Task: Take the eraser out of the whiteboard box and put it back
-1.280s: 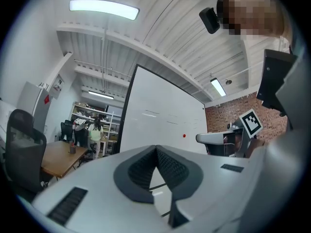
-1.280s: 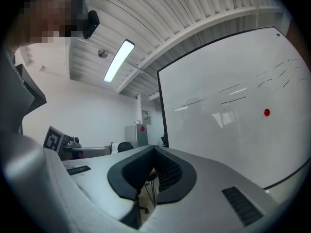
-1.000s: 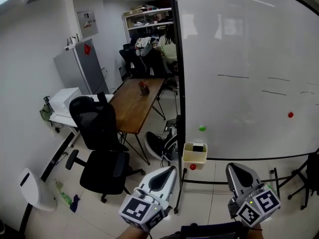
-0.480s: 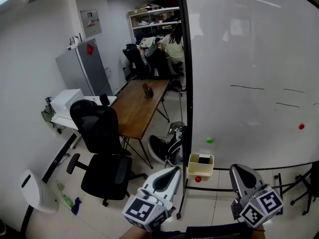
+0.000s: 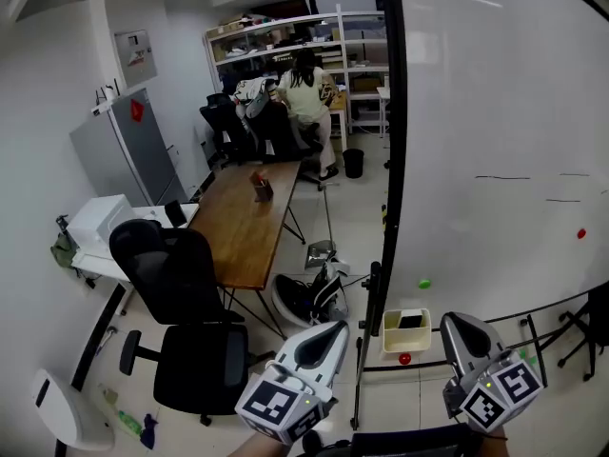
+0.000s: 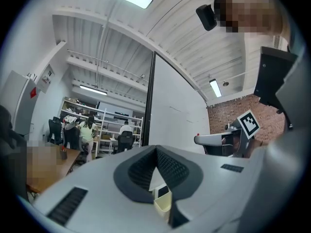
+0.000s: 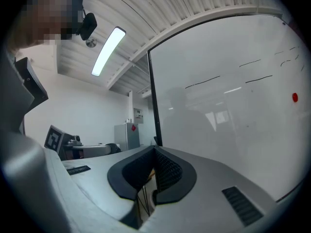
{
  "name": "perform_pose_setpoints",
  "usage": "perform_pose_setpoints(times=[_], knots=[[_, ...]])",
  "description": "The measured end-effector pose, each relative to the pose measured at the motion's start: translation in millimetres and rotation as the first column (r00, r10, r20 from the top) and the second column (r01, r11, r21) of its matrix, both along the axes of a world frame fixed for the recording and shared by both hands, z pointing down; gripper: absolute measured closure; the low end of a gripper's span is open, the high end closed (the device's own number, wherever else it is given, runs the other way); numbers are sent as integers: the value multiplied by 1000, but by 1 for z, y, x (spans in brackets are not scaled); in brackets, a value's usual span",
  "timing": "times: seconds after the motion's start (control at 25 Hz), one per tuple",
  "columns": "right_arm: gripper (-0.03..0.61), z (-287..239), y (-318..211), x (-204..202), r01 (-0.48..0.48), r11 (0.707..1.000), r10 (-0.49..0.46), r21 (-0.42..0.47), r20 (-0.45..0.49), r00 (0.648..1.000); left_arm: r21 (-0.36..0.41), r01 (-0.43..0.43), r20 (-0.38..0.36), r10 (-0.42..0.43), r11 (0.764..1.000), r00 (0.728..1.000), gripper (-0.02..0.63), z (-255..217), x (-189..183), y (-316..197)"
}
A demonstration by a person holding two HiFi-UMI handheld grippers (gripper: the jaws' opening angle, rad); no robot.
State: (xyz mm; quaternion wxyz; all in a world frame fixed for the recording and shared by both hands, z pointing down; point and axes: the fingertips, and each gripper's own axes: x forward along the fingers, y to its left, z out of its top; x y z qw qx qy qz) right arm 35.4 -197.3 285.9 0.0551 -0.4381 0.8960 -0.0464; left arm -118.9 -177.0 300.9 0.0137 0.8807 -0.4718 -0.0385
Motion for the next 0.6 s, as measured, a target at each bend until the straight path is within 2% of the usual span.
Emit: perform_pose_setpoints(times=[0.28, 0.6], knots=[[558, 2, -30, -36, -76, 997, 76, -8, -15, 997, -17, -82, -25, 81, 997, 996, 584, 5, -35, -44], [558, 6, -51, -23, -104, 995, 103, -14, -26, 994, -36, -93, -31, 92, 995, 995, 584, 13, -28, -71]])
